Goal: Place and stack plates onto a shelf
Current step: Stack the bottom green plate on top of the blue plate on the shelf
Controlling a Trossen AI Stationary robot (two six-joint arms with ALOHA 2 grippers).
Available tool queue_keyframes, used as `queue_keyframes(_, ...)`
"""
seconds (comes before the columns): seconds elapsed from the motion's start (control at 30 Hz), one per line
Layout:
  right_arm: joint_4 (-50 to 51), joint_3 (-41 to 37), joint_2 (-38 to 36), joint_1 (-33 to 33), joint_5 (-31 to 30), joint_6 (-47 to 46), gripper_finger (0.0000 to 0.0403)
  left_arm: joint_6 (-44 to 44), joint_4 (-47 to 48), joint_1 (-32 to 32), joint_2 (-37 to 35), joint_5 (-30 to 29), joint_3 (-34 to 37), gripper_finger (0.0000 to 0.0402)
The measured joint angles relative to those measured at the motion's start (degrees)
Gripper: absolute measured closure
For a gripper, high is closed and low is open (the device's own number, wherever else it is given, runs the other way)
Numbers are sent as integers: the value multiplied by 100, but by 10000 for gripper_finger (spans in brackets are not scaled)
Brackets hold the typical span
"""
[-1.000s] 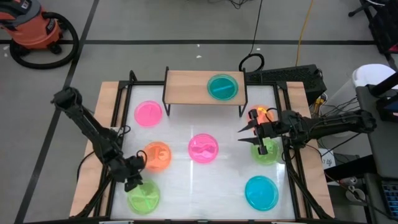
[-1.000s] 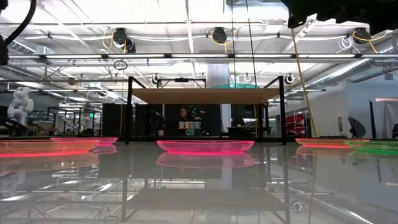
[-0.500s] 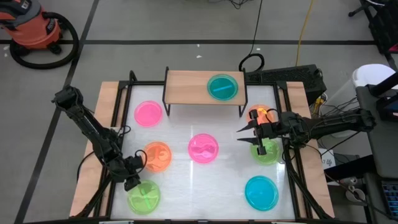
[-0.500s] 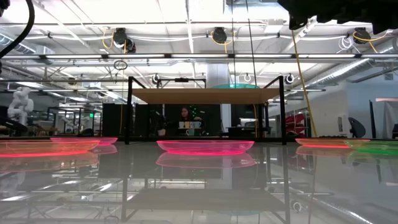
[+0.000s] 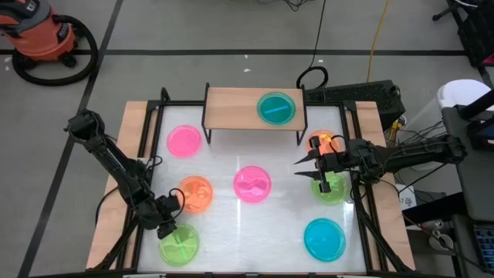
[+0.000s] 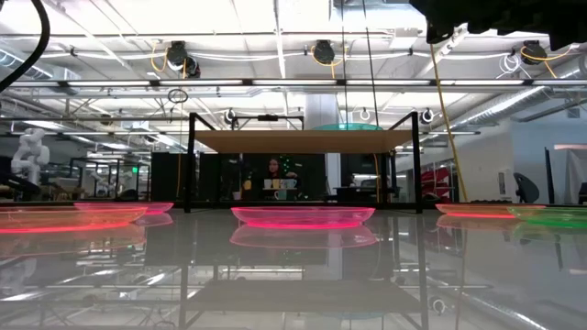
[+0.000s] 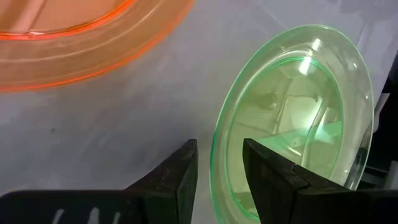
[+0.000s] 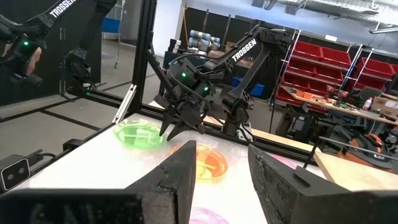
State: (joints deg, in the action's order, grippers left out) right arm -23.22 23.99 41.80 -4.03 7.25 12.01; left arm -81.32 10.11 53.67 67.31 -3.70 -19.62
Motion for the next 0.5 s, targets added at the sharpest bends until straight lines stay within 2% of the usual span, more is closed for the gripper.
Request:
queue_keyframes(0.13, 0, 0, 0, 0, 0, 2, 275, 12, 11, -1, 3, 42, 0, 280)
queue_keyframes(0.5, 0, 0, -1, 0, -9, 0, 275, 27, 27, -62, -66, 563, -332, 394)
